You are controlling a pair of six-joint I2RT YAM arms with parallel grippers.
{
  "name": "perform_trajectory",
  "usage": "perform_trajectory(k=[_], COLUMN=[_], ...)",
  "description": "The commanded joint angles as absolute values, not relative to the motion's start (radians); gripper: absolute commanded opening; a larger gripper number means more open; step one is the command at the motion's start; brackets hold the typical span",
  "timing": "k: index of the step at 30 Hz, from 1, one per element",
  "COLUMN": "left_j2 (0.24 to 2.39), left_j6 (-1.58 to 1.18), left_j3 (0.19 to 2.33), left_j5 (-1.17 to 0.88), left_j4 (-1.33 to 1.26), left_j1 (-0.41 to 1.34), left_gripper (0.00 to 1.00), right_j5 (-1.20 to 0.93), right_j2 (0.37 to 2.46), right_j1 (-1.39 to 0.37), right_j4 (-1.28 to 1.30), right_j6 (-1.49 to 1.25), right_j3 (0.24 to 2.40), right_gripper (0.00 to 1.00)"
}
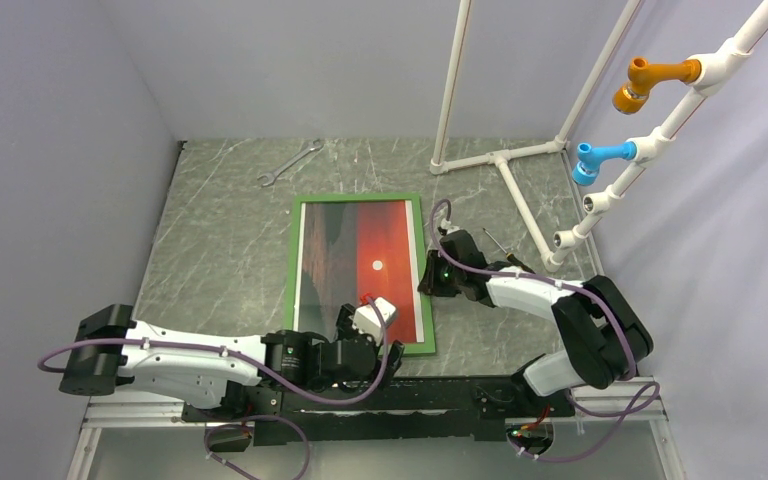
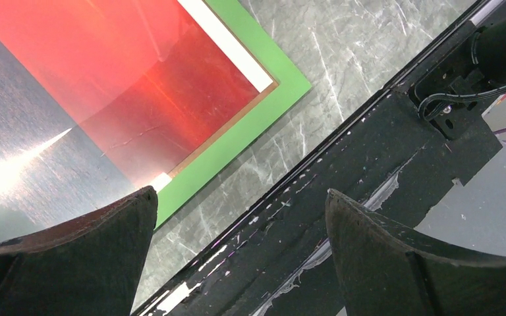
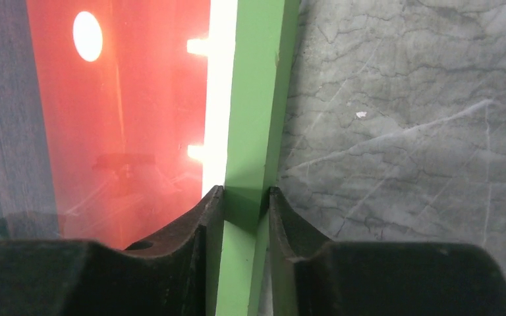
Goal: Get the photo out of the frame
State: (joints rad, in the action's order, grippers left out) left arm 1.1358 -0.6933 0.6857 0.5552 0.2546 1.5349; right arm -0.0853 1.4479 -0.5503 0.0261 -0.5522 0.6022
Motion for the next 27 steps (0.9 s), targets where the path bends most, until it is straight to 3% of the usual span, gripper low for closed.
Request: perform_trajectory(k=[1,3,12,27], left_j2=[1.143,1.149,1.279,1.810], left_j6=[-0.693,-0.691,-0.647,-0.471], left_j3=[0.729,0.738,0.812,1.285], left_j5=[0.560,0.559,0.594,0.848], left_j4=[0.249,0.266,0.371,0.708], left_j1=[1.533,1.533,1.538,1.657], left_gripper=[0.99,0.99,0.99,0.99], right_j5=[-0.009,-0.021,-0.053,-0.079], right_j2=[1.481,1.469,1.443,1.405], right_j1=[-0.566,-0.566,-0.566,-0.566], right_j4=[0.052,0.057,0.191,0.287], right_j6=[-0.541,-0.542,-0.579,-0.614], right_j3=[0.628,0.633,0.736,0.843], right_gripper=[0.16,0.00,0.00,0.00])
